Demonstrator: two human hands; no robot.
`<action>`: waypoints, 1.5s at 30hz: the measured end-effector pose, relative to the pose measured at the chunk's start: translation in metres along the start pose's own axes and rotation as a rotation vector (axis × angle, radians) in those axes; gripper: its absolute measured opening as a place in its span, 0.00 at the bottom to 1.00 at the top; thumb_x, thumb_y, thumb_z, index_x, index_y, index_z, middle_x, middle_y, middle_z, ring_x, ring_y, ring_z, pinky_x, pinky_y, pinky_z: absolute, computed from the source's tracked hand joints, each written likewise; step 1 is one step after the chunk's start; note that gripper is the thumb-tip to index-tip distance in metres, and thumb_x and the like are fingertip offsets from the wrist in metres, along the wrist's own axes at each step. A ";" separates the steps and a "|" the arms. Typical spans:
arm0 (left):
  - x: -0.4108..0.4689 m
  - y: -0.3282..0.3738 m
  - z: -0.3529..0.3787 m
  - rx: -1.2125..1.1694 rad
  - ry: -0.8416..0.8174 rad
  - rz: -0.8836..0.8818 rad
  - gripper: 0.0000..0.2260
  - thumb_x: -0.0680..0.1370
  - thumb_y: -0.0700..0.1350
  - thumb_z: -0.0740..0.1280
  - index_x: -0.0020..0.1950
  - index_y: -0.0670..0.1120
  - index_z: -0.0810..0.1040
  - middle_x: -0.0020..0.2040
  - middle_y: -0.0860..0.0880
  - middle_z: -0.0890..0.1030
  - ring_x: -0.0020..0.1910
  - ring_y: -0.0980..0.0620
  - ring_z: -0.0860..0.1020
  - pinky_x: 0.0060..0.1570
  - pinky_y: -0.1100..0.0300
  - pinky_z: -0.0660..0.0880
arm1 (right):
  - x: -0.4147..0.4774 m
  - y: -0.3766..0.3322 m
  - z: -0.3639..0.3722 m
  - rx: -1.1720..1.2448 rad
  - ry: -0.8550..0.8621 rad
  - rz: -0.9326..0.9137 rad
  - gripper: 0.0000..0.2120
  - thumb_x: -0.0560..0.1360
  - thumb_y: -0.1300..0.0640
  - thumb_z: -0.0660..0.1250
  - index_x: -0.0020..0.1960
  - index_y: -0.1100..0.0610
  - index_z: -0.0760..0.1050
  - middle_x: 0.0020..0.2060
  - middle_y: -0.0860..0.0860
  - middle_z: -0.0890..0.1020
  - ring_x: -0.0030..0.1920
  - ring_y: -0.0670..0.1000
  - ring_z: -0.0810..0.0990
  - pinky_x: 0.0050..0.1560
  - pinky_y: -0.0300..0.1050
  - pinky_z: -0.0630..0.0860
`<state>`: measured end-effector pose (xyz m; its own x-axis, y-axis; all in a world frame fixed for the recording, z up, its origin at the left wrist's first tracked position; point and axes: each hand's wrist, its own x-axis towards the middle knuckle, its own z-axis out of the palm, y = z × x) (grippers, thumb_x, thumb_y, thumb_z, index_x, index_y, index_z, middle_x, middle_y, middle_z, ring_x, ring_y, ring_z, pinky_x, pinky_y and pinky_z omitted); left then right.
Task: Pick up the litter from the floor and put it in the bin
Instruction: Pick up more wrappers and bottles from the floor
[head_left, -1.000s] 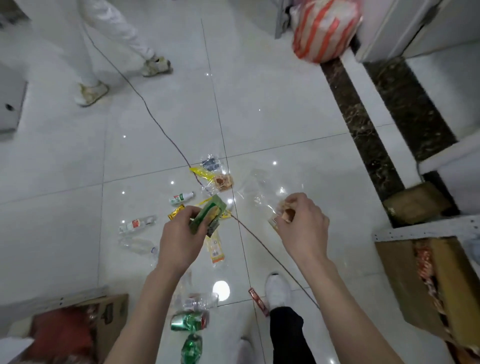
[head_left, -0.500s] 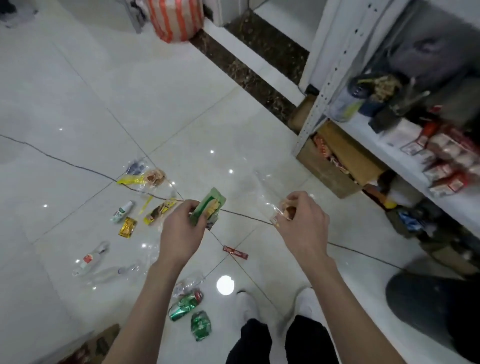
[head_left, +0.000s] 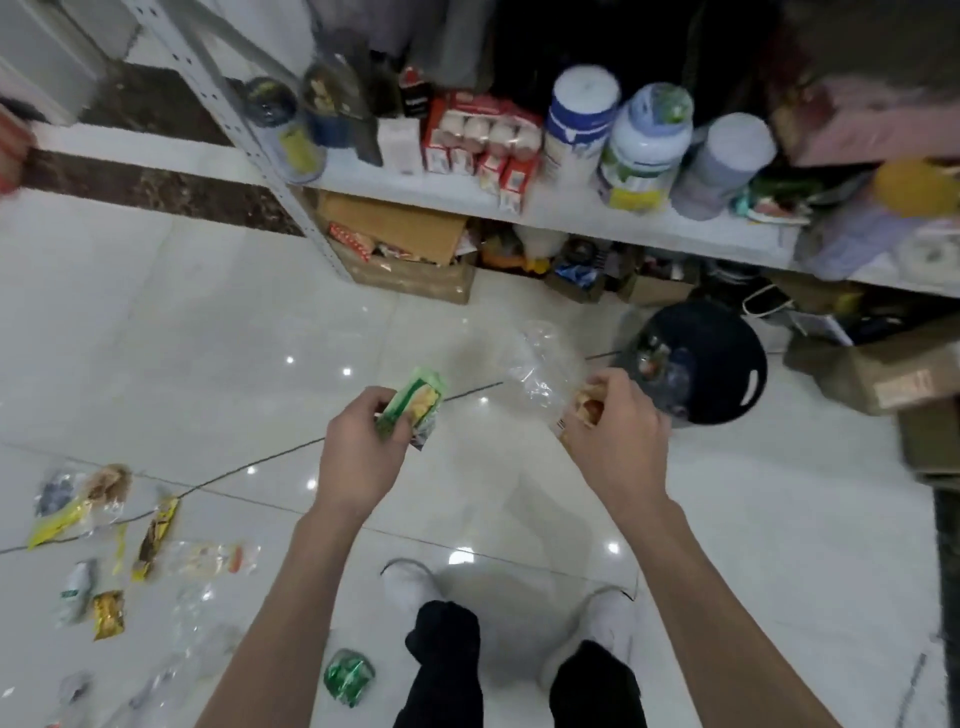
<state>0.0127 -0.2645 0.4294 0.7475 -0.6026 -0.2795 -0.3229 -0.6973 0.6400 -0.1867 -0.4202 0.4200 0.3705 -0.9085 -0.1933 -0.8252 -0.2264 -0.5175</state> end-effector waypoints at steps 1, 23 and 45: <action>-0.004 0.019 0.020 0.008 -0.023 0.020 0.03 0.76 0.44 0.69 0.49 0.51 0.78 0.41 0.56 0.80 0.40 0.57 0.77 0.34 0.66 0.69 | 0.001 0.025 -0.014 0.004 0.017 0.027 0.20 0.70 0.50 0.73 0.59 0.49 0.70 0.52 0.48 0.79 0.54 0.53 0.76 0.57 0.49 0.64; 0.078 0.228 0.361 0.061 -0.363 0.221 0.07 0.77 0.45 0.68 0.55 0.47 0.78 0.48 0.52 0.82 0.43 0.55 0.78 0.36 0.67 0.71 | 0.131 0.313 -0.080 0.066 0.164 0.488 0.20 0.73 0.53 0.68 0.64 0.51 0.70 0.53 0.50 0.81 0.55 0.55 0.78 0.61 0.52 0.64; 0.177 0.164 0.533 0.231 -0.480 0.271 0.18 0.77 0.50 0.67 0.66 0.48 0.73 0.61 0.46 0.75 0.57 0.46 0.76 0.58 0.48 0.76 | 0.270 0.403 0.065 -0.115 -0.101 0.463 0.45 0.68 0.41 0.74 0.77 0.52 0.56 0.70 0.59 0.68 0.68 0.62 0.68 0.67 0.58 0.65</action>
<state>-0.2169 -0.6924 0.1030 0.2920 -0.8412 -0.4552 -0.6237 -0.5283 0.5761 -0.3911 -0.7336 0.1051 -0.0119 -0.8856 -0.4643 -0.9528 0.1509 -0.2636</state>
